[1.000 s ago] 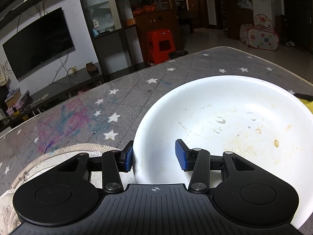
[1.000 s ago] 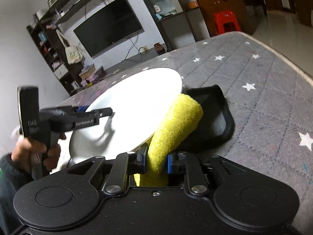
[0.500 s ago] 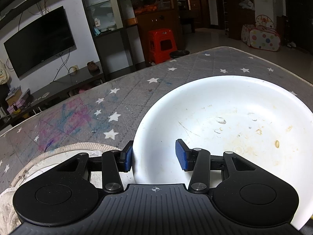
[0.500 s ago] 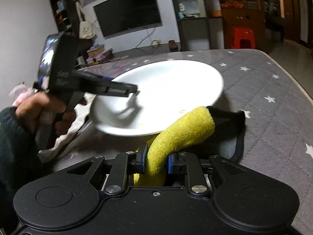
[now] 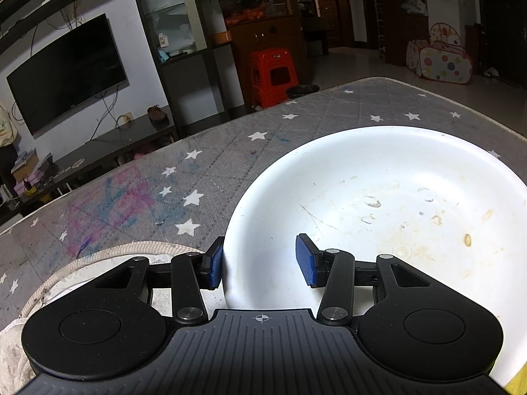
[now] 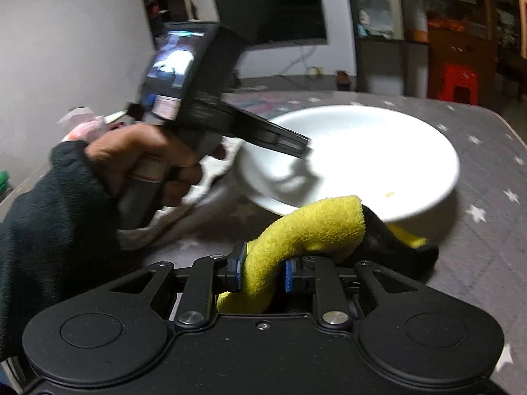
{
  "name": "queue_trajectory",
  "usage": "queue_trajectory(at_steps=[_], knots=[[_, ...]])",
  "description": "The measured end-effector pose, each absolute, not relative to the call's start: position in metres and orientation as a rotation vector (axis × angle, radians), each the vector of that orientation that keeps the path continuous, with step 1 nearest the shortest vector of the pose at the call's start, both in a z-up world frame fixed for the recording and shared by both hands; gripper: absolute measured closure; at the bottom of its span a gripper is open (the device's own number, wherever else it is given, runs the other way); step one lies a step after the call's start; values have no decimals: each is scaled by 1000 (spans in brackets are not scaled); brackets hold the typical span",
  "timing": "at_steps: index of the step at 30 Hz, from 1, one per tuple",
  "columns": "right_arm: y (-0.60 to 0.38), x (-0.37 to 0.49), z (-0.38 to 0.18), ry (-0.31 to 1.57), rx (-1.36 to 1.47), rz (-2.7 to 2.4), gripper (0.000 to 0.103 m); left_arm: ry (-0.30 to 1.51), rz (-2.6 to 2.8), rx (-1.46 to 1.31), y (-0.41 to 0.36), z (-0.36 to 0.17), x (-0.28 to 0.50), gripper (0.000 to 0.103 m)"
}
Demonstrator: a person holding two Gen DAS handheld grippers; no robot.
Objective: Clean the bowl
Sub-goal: 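Rub the yellow cloth along the bowl's outer rim with the right tool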
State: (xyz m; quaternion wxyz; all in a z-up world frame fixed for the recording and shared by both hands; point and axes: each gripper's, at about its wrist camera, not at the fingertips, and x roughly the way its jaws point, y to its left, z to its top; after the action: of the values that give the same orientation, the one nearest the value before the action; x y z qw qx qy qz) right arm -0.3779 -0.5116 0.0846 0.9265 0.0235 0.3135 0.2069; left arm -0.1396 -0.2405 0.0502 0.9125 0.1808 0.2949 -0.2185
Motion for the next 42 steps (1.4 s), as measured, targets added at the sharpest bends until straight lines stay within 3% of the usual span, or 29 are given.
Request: queue_trajectory(at_steps=[26,42], knots=[[-546,-372,88,624,-3,191,81,591,-472,405,-261,57,-162,56],[-598,-352,84,615,206,80,81,588,-468,408,-266,55,-166,56]])
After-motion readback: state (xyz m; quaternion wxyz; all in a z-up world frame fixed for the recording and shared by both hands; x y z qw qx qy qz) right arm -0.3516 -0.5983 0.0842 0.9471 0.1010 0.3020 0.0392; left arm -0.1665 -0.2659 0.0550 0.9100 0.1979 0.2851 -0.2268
